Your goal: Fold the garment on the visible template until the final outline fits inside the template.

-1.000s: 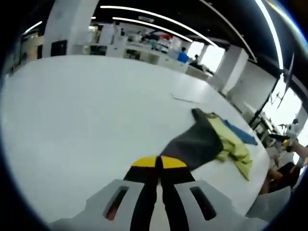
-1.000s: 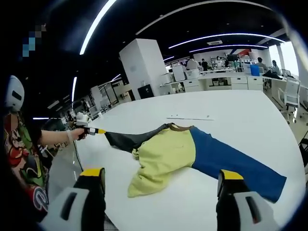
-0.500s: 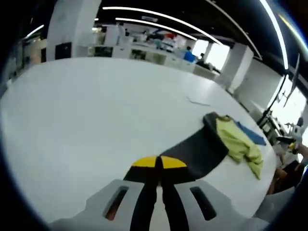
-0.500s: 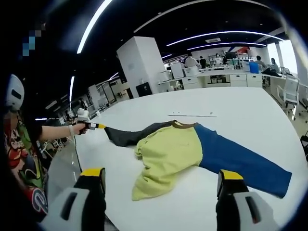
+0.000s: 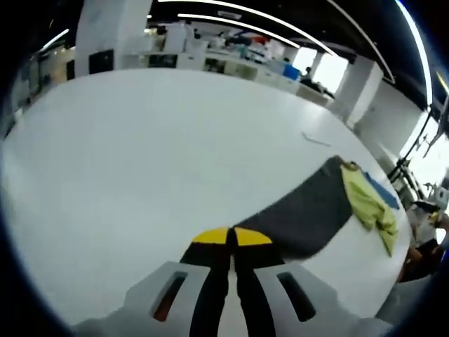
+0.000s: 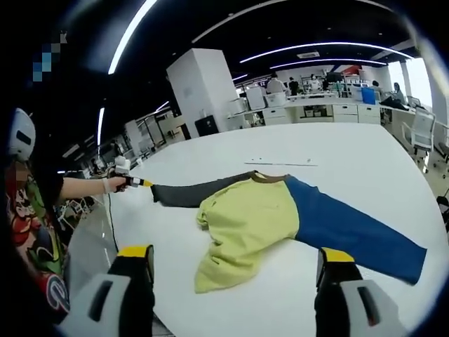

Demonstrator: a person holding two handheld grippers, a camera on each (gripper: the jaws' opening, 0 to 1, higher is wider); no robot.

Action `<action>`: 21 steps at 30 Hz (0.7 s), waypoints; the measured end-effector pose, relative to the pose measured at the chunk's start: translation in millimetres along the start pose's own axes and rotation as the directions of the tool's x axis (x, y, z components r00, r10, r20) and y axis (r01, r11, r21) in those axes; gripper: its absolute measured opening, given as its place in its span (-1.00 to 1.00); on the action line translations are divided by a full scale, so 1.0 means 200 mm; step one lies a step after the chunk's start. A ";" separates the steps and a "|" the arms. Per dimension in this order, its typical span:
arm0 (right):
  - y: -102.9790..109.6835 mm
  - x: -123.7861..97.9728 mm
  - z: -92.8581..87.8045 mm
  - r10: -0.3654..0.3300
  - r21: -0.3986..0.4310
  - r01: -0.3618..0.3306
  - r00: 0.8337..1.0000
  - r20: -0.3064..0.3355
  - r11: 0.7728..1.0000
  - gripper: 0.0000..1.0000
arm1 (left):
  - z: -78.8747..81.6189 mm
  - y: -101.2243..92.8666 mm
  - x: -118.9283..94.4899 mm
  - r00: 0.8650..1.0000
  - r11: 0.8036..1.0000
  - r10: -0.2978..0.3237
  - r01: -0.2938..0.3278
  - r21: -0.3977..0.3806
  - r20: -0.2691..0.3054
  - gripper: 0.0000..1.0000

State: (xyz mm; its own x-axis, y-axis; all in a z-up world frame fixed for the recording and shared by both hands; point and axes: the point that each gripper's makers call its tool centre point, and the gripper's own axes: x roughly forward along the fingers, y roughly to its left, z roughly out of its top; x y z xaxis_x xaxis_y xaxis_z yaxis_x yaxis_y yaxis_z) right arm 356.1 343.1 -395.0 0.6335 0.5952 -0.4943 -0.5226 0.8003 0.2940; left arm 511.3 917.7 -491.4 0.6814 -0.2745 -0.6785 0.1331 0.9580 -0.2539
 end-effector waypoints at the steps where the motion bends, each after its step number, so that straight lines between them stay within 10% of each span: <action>1: 0.00 0.00 -0.01 -0.002 -0.001 0.002 1.000 -0.006 1.000 0.94 | -0.01 0.01 0.01 1.000 1.000 0.000 0.000 0.004 -0.013 -1.00; 21: -0.03 -0.02 -0.05 -0.044 0.024 0.044 0.999 -0.029 0.999 0.94 | -0.01 0.07 0.23 0.993 0.995 0.020 -0.008 0.098 -0.114 -1.00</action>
State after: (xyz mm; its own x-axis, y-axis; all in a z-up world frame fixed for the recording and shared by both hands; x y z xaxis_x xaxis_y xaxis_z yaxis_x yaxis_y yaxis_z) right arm 351.8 335.0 -402.8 0.6389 0.5575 -0.5301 -0.4800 0.8274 0.2916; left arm 542.1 918.7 -528.0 0.5970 -0.2634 -0.7578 0.1976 0.9638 -0.1793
